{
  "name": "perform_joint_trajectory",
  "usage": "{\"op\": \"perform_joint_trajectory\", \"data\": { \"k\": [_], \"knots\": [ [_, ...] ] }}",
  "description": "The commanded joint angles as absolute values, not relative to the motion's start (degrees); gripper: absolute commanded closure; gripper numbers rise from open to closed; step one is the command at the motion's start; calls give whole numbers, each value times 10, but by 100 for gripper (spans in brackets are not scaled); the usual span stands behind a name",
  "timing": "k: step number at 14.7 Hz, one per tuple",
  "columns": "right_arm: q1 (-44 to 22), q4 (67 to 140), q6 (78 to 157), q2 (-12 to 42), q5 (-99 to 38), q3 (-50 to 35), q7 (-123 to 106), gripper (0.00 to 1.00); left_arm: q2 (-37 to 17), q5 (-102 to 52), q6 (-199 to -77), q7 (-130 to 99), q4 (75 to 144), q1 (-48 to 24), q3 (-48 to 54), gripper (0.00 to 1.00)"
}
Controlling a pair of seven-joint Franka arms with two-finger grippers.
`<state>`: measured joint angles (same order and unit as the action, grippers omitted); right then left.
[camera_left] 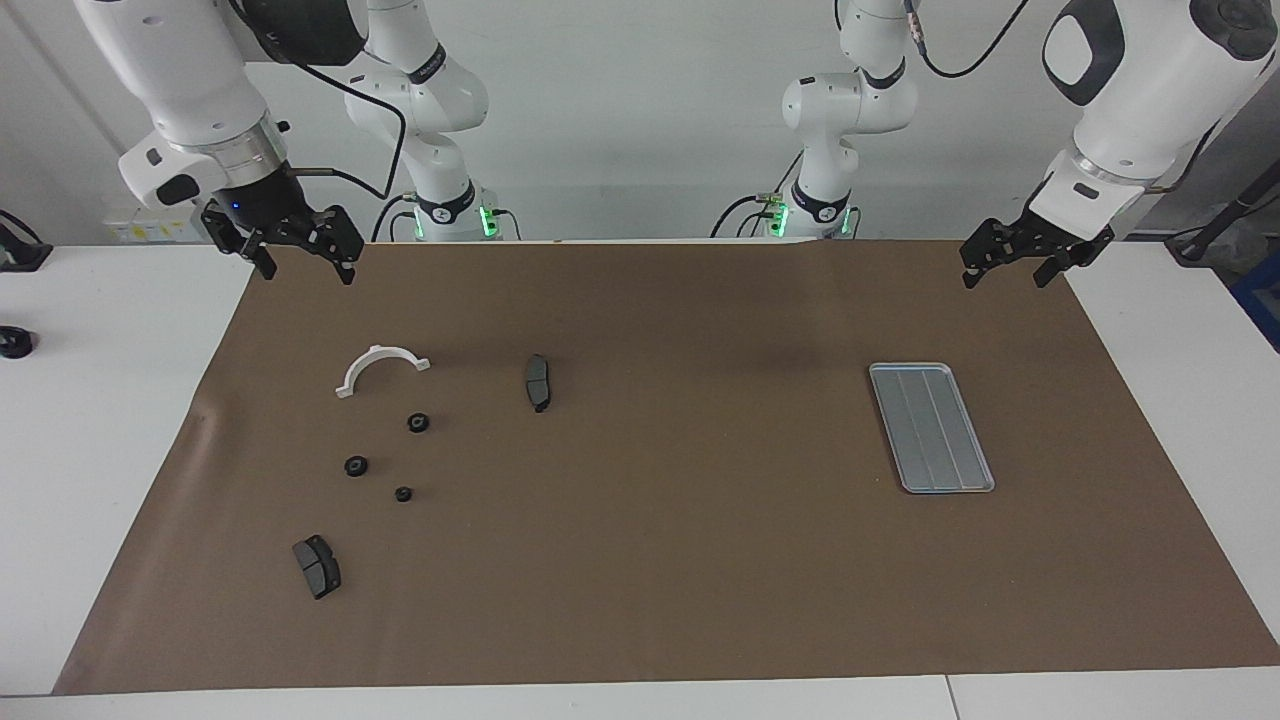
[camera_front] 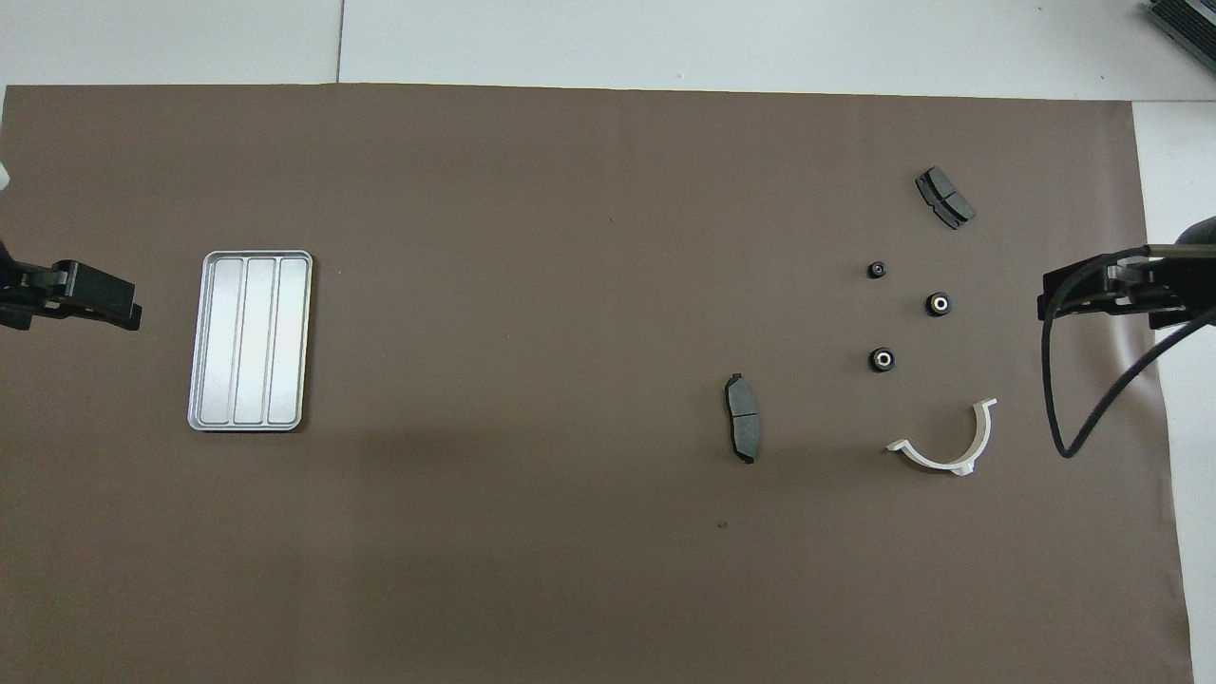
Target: Pick bearing gear from pile to tray
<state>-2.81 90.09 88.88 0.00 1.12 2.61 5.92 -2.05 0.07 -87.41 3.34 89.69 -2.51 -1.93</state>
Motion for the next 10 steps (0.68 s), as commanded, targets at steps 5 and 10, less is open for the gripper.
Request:
{"op": "perform_joint_trajectory", "data": {
  "k": [5, 10],
  "knots": [
    [-22, 912, 883, -12, 1, 23, 66, 0, -4, 13, -879, 33, 915, -19, -14, 0],
    [-21, 996, 970, -44, 0, 23, 52, 0, -4, 13, -879, 33, 915, -19, -14, 0]
  ]
}}
